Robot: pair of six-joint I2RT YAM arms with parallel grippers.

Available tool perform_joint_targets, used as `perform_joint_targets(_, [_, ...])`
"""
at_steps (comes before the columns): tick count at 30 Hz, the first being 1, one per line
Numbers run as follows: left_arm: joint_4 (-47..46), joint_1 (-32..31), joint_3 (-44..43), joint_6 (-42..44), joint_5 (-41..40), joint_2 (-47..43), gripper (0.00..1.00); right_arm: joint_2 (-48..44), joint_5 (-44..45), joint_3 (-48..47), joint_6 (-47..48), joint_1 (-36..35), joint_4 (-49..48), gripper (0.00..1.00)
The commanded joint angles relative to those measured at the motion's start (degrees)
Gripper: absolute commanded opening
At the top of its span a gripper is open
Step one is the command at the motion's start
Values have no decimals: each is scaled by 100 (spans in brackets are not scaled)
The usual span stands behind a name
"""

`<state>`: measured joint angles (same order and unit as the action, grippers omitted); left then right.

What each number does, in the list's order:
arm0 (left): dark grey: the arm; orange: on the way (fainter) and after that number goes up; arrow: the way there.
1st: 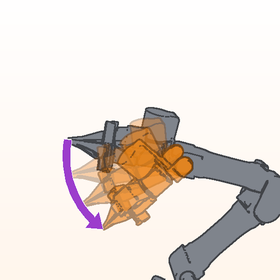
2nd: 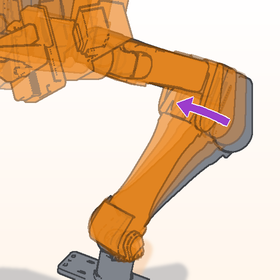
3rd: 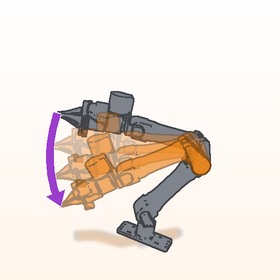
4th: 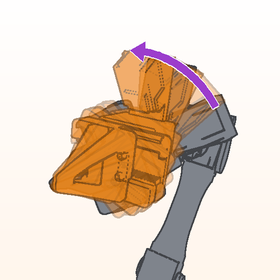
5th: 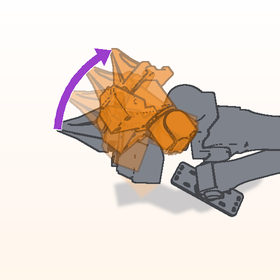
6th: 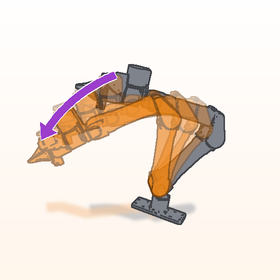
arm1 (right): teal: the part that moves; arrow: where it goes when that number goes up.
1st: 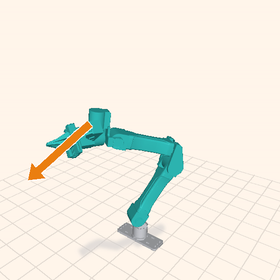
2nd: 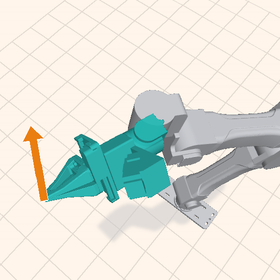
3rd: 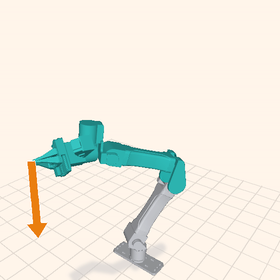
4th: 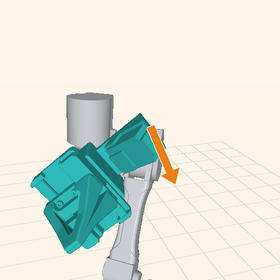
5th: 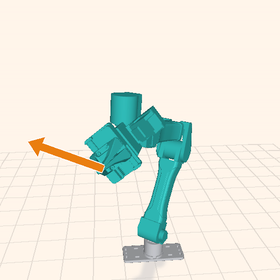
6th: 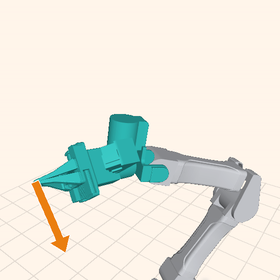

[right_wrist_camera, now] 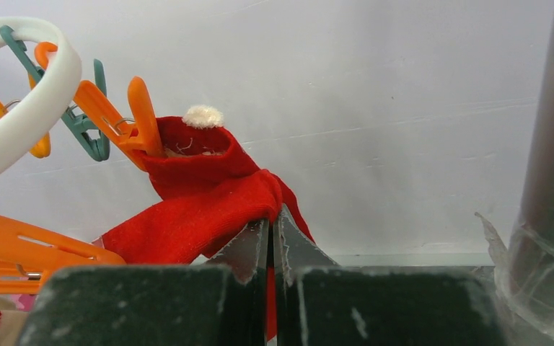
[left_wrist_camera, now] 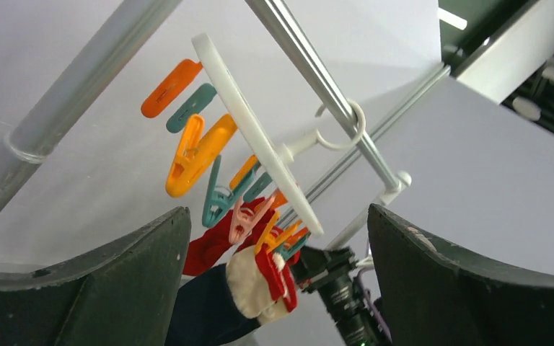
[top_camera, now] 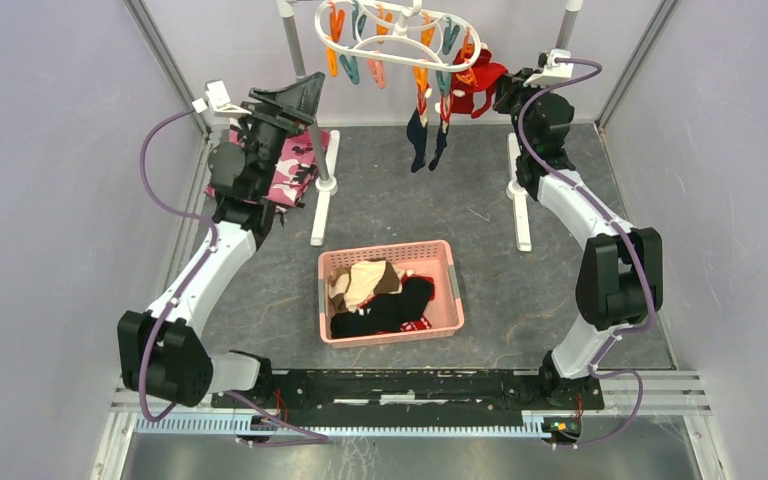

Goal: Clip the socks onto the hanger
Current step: Rotate the hanger at the clothesline.

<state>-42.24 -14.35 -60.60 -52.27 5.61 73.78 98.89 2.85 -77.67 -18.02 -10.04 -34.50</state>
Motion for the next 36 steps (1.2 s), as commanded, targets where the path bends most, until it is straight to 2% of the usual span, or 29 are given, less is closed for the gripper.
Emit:
perform_joint_targets(1, [274,-15,-551,-1374,-485,375,92,7,-96,-215,-103,60,-136,0])
perform_joint_targets(2, [347,-11,-703,-1593,-529,481,84,11,-107,-198,-118,72,-151,0])
perform_joint_targets(6, [961,-6,-1355,-1934,-699,832,73,-5,-141,-179,-164,94,-171,0])
perform_joint_targets(8, [1414,-6,-1658,-1977,-867,962,73,0,-164,-175,-172,110,-180,0])
perform_joint_targets(13, [1869,-6,-2220,-1778,-1135,1248,69,-32,-192,-144,-219,144,-215,0])
perform_joint_targets(28, [1880,-6,-3039,-1869,-921,1929,44,-37,-275,-73,-315,170,-285,0])
perform_joint_targets(36, [1762,-15,-3169,-1953,-770,2031,41,-38,-276,-64,-348,174,-300,0])
